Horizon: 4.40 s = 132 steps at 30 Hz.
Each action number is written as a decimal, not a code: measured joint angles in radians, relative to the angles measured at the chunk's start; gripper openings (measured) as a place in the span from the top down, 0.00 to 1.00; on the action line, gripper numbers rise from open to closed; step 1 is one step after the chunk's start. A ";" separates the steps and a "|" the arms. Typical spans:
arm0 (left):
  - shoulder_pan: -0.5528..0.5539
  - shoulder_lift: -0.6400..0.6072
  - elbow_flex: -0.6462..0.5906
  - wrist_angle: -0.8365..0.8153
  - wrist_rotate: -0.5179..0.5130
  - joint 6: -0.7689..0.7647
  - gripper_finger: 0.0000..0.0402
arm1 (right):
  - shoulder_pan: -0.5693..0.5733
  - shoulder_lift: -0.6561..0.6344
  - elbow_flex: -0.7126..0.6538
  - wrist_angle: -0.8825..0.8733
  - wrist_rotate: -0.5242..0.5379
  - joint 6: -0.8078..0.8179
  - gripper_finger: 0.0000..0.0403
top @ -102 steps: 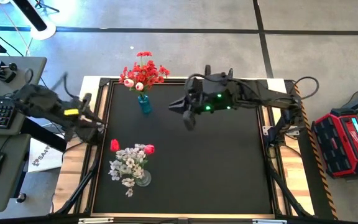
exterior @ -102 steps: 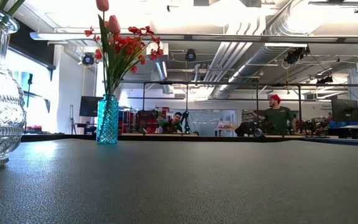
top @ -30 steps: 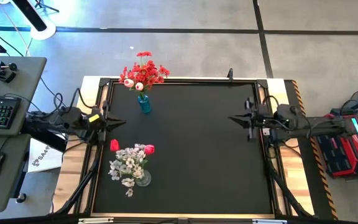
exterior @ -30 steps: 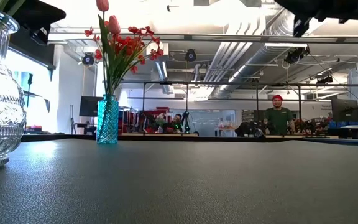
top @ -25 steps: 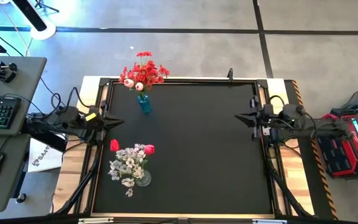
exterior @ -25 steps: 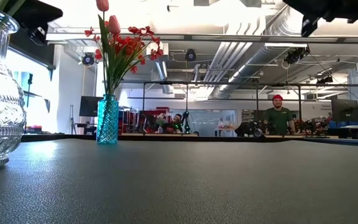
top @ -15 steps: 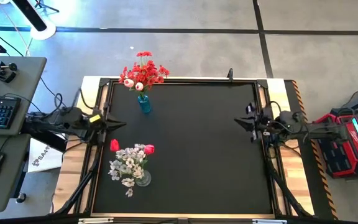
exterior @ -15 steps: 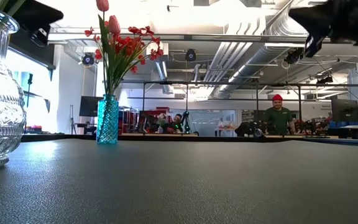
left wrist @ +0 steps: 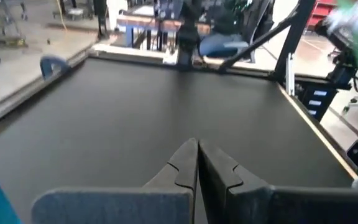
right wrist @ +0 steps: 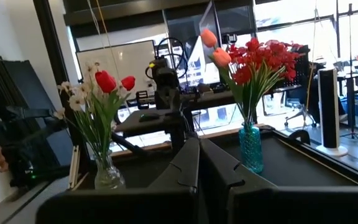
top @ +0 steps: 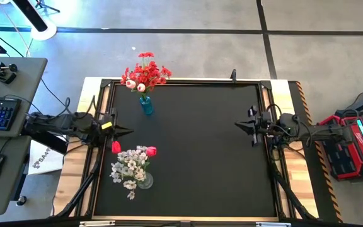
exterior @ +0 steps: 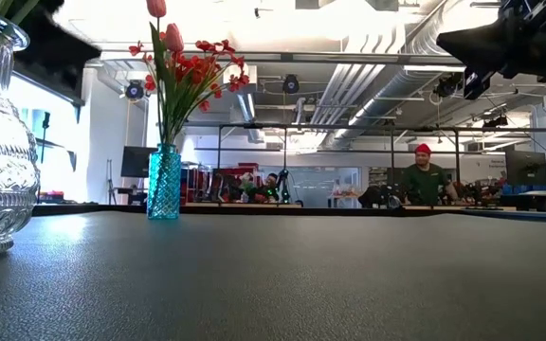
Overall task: Sort flowers into vase by color
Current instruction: Return to Home Position
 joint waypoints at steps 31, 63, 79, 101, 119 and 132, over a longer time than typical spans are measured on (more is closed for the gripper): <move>0.069 -0.138 -0.315 0.408 0.108 -0.015 1.00 | -0.022 -0.099 0.000 -0.152 -0.031 0.019 1.00; 0.214 -0.118 -0.314 0.397 0.228 -0.174 1.00 | -0.039 -0.110 -0.073 -0.186 0.165 0.079 1.00; 0.214 -0.118 -0.314 0.397 0.226 -0.173 1.00 | -0.039 -0.109 -0.073 -0.257 0.159 0.095 1.00; 0.214 -0.118 -0.314 0.397 0.226 -0.172 1.00 | -0.039 -0.109 -0.074 -0.256 0.159 0.095 1.00; 0.214 -0.118 -0.314 0.397 0.226 -0.172 1.00 | -0.039 -0.109 -0.074 -0.256 0.159 0.095 1.00; 0.214 -0.118 -0.314 0.397 0.226 -0.172 1.00 | -0.039 -0.108 -0.074 -0.256 0.159 0.095 1.00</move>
